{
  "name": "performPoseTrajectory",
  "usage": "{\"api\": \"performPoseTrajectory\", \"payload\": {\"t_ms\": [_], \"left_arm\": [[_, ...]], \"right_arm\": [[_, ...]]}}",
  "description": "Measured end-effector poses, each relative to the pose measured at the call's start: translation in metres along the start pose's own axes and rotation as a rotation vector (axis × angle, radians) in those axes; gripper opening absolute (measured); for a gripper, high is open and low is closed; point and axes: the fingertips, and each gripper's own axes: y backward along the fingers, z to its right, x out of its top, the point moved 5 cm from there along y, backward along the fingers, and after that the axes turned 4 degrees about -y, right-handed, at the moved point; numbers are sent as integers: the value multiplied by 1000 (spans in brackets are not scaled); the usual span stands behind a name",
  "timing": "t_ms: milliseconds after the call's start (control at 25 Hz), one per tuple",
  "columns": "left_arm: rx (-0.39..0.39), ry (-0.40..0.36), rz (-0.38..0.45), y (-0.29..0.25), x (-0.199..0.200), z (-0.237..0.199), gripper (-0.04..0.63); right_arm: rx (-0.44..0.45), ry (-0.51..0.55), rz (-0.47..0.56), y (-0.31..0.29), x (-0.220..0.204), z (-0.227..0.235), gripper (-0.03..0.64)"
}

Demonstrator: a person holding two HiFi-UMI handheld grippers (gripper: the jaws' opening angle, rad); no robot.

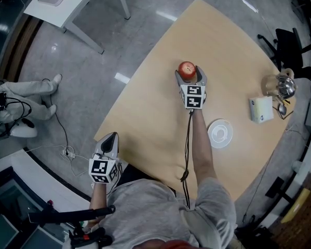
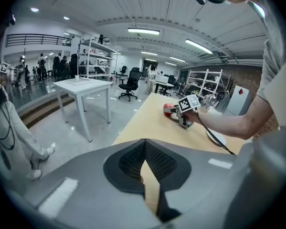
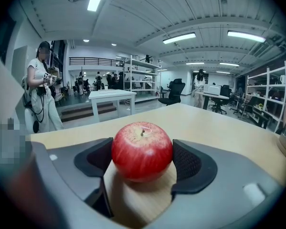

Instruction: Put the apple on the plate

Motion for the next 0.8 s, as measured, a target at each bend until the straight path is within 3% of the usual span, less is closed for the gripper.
{"api": "performPoseTrajectory", "payload": {"t_ms": [800], "left_arm": [[-15, -12, 23, 1, 2, -3, 20]], "right_arm": [[13, -16, 26, 15, 14, -9, 393]]}}
